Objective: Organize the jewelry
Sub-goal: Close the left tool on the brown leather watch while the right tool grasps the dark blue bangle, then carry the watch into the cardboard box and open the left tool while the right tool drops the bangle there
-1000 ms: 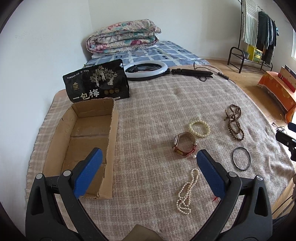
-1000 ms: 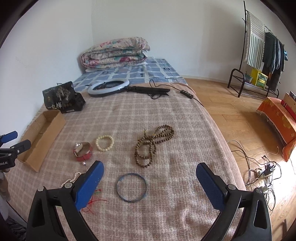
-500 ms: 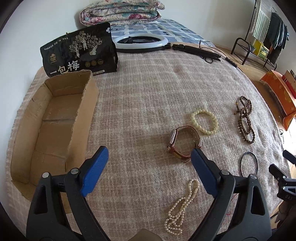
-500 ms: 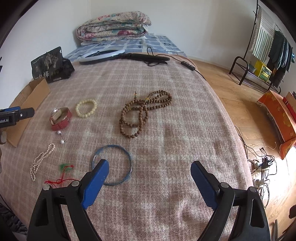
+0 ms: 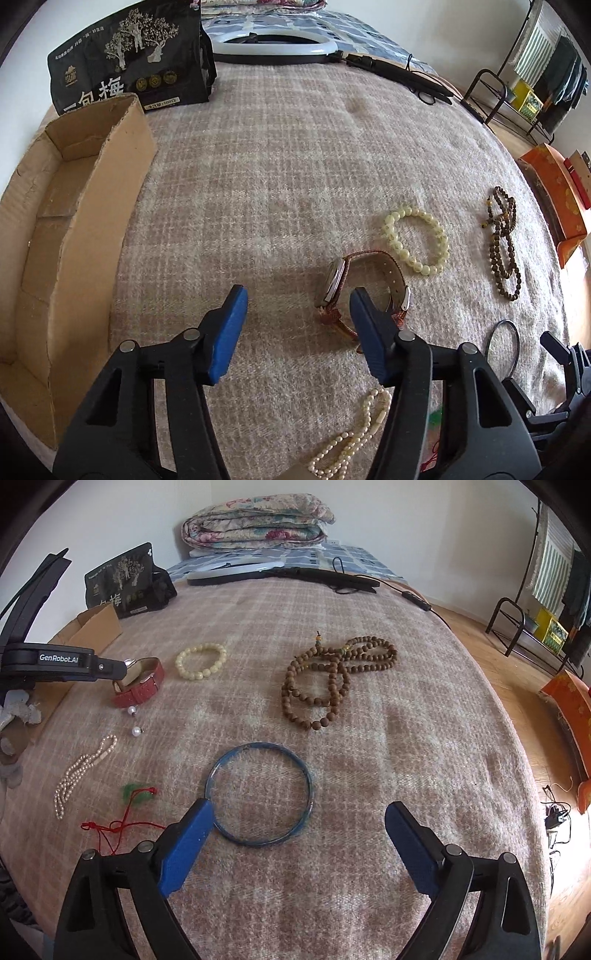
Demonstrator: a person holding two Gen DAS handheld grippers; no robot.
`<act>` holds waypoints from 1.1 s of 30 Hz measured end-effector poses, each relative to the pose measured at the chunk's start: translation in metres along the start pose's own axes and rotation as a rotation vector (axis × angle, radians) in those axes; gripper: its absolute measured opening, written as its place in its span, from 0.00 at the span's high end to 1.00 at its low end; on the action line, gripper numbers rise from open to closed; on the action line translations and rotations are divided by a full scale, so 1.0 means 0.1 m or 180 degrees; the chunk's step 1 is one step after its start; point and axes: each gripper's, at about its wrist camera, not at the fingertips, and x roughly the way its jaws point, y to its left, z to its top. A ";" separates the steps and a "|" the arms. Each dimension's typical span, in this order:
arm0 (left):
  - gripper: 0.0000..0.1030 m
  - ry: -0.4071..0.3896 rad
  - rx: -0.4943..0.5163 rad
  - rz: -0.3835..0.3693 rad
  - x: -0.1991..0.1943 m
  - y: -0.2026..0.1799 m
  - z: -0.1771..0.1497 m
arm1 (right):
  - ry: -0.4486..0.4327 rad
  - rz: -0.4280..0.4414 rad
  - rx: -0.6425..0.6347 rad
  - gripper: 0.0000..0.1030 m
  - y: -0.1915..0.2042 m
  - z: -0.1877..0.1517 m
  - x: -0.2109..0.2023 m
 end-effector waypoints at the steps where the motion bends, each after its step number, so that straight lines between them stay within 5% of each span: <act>1: 0.42 0.0021 -0.0016 0.0002 0.03 0.01 0.00 | 0.0010 0.0000 -0.0003 0.08 0.00 0.00 0.02; 16: 0.58 0.0044 -0.0051 0.0037 0.16 -0.06 0.05 | 0.0046 0.0072 -0.0149 0.00 0.13 0.03 0.12; 22: 0.75 0.0046 -0.0003 0.0001 0.16 -0.07 0.05 | 0.0143 0.0102 -0.0089 0.06 0.08 0.03 0.21; 26: 0.88 0.0063 0.0003 -0.0069 0.16 -0.08 0.06 | 0.0167 0.0198 -0.0104 0.21 0.11 0.05 0.21; 29: 0.88 0.0052 0.0024 -0.0067 0.16 -0.10 0.05 | 0.0172 0.0256 -0.0123 0.30 0.13 0.06 0.21; 33: 0.89 0.0048 0.0002 -0.0097 0.14 -0.08 0.04 | 0.0177 0.0314 -0.0081 0.30 0.10 0.06 0.19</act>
